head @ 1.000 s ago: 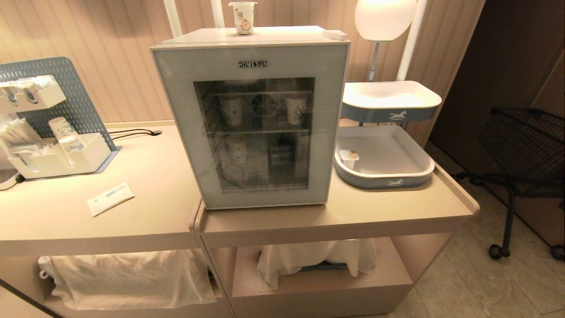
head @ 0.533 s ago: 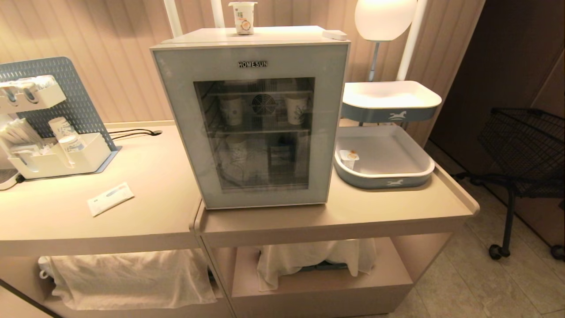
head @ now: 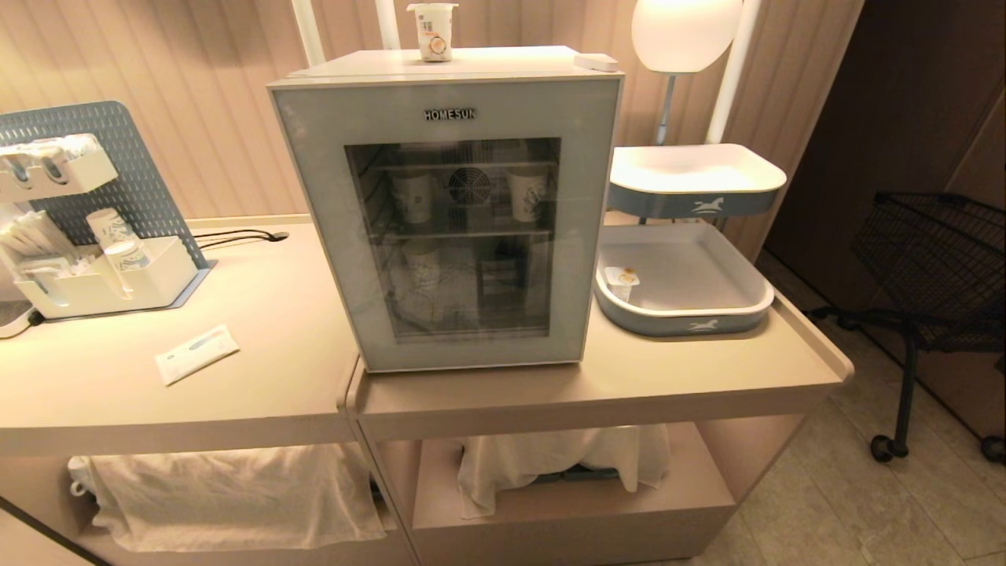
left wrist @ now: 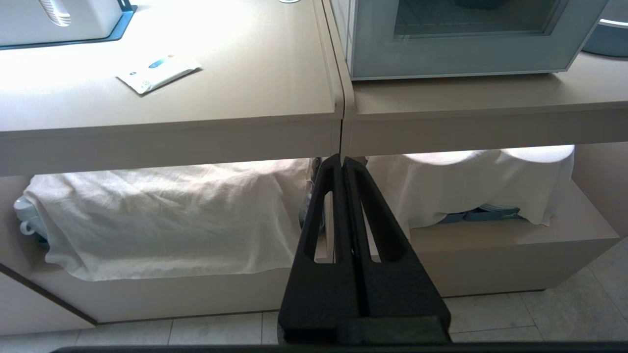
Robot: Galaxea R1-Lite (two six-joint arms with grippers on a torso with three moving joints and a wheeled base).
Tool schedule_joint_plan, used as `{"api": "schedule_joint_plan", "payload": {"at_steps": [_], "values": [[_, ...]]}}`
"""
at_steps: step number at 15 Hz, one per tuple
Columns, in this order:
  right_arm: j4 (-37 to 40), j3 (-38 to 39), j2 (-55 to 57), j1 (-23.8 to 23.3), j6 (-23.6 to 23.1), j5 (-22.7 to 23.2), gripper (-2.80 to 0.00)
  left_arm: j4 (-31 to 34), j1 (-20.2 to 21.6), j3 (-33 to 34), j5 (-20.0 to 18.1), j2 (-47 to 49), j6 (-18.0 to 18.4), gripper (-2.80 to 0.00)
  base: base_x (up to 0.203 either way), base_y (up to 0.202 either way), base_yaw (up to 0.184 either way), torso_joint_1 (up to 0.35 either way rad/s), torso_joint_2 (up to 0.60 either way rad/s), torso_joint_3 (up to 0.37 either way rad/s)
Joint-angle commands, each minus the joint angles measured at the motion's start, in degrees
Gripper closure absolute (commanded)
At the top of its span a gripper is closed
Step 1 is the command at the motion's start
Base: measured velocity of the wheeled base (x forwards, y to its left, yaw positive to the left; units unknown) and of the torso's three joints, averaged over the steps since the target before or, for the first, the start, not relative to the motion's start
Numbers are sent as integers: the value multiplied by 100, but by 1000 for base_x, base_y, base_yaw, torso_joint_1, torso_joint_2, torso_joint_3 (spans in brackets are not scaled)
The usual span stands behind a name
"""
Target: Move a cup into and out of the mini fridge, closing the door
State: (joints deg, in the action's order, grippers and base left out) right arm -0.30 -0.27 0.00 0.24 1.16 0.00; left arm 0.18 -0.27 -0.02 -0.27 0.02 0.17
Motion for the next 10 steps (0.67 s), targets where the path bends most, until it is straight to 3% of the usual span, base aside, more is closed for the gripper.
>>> {"api": "schedule_joint_plan", "payload": {"at_steps": [1,10], "values": [[-5,0,9,2,-1,0,0,-1,0,2,0,6,0,0,0,0,0,0,0,0],[63,-12,9,2,-10,9,0,-1,0,2,0,6,0,0,0,0,0,0,0,0]]}}
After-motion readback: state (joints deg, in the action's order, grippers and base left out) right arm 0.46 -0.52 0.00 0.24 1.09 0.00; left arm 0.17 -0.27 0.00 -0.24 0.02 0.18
